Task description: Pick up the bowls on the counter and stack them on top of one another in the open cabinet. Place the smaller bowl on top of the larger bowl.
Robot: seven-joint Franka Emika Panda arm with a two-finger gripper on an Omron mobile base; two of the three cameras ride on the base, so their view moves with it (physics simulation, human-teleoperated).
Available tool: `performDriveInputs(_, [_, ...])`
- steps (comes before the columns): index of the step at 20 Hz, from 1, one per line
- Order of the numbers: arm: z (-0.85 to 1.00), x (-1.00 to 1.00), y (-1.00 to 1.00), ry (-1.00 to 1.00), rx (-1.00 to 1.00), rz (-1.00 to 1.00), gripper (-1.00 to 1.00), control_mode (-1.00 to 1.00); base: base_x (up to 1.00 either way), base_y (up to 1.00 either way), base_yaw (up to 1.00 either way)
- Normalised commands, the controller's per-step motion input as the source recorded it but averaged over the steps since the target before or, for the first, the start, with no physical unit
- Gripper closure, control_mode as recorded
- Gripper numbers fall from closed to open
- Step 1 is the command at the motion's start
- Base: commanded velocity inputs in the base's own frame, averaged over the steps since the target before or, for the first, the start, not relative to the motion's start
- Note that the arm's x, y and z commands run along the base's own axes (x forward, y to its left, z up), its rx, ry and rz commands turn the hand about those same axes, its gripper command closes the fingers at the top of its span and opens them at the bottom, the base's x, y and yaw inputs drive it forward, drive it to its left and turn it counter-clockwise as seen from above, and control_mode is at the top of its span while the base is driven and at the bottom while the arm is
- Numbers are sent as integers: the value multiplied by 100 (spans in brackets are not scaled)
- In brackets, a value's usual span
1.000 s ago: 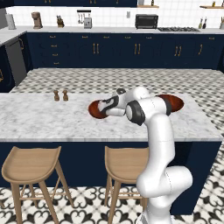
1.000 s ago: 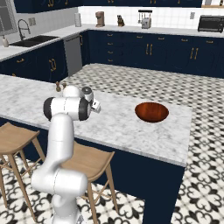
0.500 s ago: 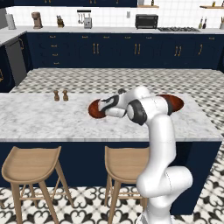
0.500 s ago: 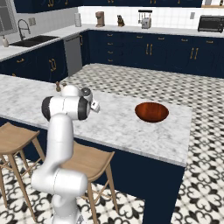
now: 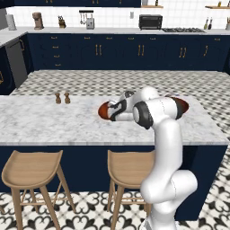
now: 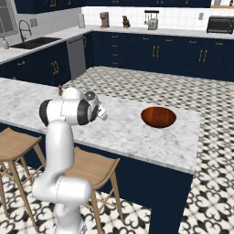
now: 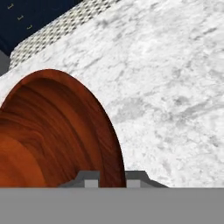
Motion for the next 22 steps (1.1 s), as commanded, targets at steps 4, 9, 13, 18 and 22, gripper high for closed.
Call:
performDriveInputs(4, [72, -25, 0, 5, 19, -20, 100, -100, 0, 0, 0])
performDriveInputs(9, [74, -27, -4, 5, 22, -18, 100, -100, 0, 0, 0])
performDriveInputs(13, [34, -61, -32, -3, 1, -16, 100, -100, 0, 0, 0])
performDriveInputs(18, [14, -80, -61, -6, 1, -16, 100, -100, 0, 0, 0])
performDriveInputs(22, [33, -55, -78, -6, 10, -16, 100, -100, 0, 0, 0])
